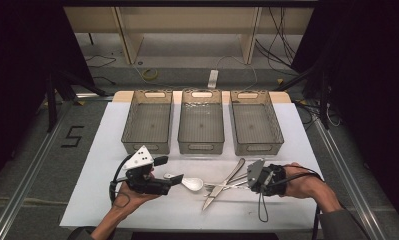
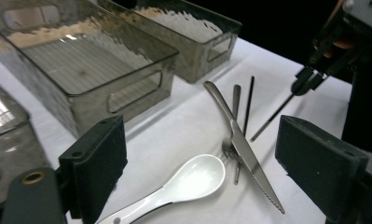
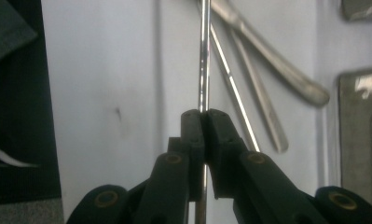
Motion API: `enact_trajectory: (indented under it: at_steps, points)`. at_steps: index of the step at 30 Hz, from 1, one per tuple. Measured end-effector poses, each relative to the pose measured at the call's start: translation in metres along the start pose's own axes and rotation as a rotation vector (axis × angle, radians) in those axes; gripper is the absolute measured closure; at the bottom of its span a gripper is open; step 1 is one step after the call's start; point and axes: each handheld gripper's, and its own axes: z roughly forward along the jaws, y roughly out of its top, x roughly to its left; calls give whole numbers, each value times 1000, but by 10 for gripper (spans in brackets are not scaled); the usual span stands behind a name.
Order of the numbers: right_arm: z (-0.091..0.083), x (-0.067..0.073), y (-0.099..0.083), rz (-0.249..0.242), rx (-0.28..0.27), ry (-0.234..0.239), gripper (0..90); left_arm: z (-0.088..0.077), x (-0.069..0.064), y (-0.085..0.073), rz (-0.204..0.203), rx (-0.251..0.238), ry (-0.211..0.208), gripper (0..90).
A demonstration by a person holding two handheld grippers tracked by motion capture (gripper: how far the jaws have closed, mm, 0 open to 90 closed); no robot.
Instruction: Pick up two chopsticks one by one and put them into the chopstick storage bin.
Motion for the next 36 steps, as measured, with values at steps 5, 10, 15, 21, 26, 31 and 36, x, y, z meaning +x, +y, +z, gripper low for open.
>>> enact_trajectory:
  at_steps: [5,10,15,21,26,31,36]
  points:
    - [3,2,27,-41,-37,-6,863,14,-9,1,66,76,-35,168]
    - [7,6,43,-74,-59,-5,863,27,-19,3,128,138,-73,193]
    - [9,9,50,-81,-67,-10,863,40,-27,2,189,217,-100,218]
    - [9,17,55,-90,-85,-21,862,49,-39,2,288,277,-121,300]
    - [10,20,58,-100,-88,-20,862,54,-46,0,347,317,-141,385]
    - [12,24,61,-108,-84,-21,862,57,-50,-3,382,344,-151,471]
    - [15,27,62,-123,-84,-17,862,58,-52,-5,426,368,-149,561]
